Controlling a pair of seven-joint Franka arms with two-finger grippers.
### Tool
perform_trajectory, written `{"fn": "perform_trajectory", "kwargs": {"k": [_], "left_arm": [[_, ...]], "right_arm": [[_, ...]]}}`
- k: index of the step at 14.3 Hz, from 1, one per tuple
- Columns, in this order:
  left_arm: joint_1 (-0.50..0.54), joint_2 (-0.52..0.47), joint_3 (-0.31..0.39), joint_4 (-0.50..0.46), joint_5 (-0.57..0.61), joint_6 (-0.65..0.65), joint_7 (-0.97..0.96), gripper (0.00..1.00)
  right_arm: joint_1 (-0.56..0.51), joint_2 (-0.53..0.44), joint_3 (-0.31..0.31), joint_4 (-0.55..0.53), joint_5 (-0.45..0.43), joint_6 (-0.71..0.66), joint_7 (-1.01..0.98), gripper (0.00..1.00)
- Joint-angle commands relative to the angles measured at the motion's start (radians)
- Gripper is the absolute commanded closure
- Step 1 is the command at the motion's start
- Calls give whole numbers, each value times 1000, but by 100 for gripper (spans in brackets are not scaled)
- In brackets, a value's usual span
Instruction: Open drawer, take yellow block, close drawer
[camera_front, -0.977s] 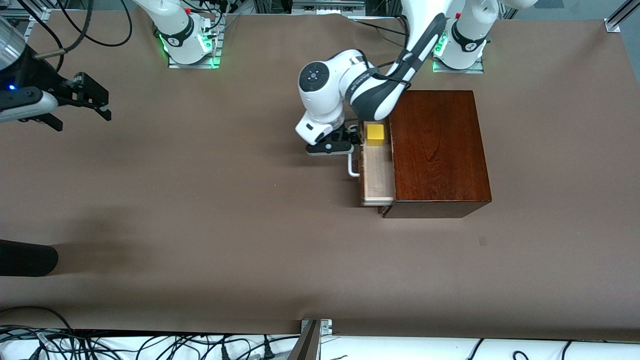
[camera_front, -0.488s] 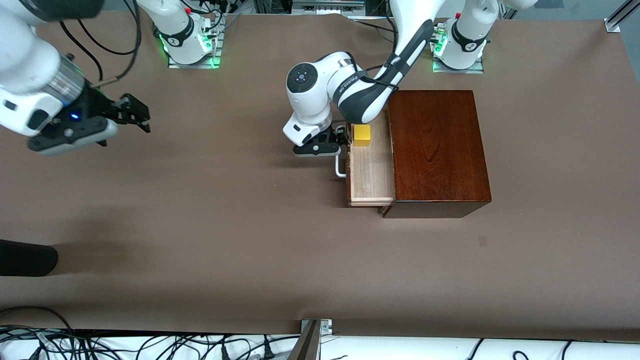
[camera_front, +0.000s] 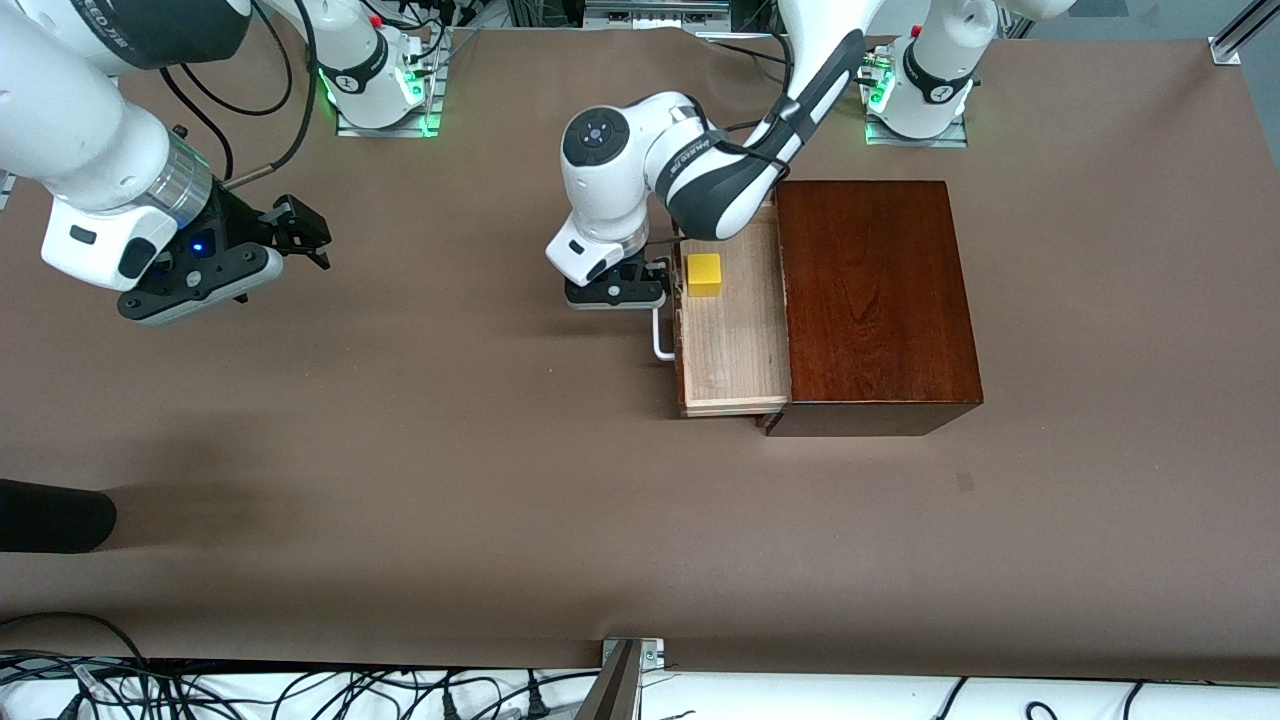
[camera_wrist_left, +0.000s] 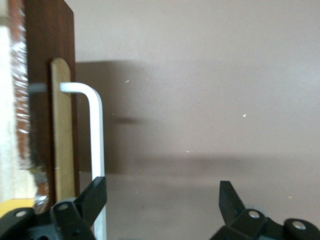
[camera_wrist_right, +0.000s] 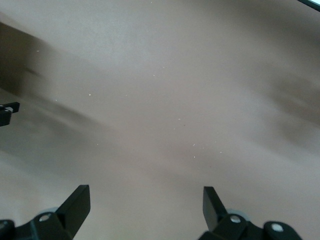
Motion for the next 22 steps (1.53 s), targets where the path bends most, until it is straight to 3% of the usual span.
{"fn": "perform_trajectory", "kwargs": {"k": [1, 6, 9, 12, 15, 18, 22], "left_arm": [[19, -119, -3, 0, -22, -106, 10, 0], [149, -303, -4, 0, -55, -316, 123, 0], [313, -373, -3, -1, -86, -468, 405, 0], [458, -431, -3, -6, -86, -545, 606, 0], [563, -460, 5, -18, -88, -563, 813, 0], [669, -547, 11, -119, -135, -556, 915, 0], [686, -629, 123, -237, -154, -481, 1016, 0]], "right_arm": [[3, -3, -3, 10, 2, -6, -18, 0], [39, -3, 1, 10, 4, -6, -18, 0], [96, -1, 1, 10, 4, -6, -18, 0], [232, 23, 1, 10, 1, -1, -20, 0], [372, 74, 1, 15, 2, 10, -18, 0], [475, 126, 15, 21, 1, 94, -23, 0], [637, 226, 21, 24, -13, 253, -50, 0]]}}
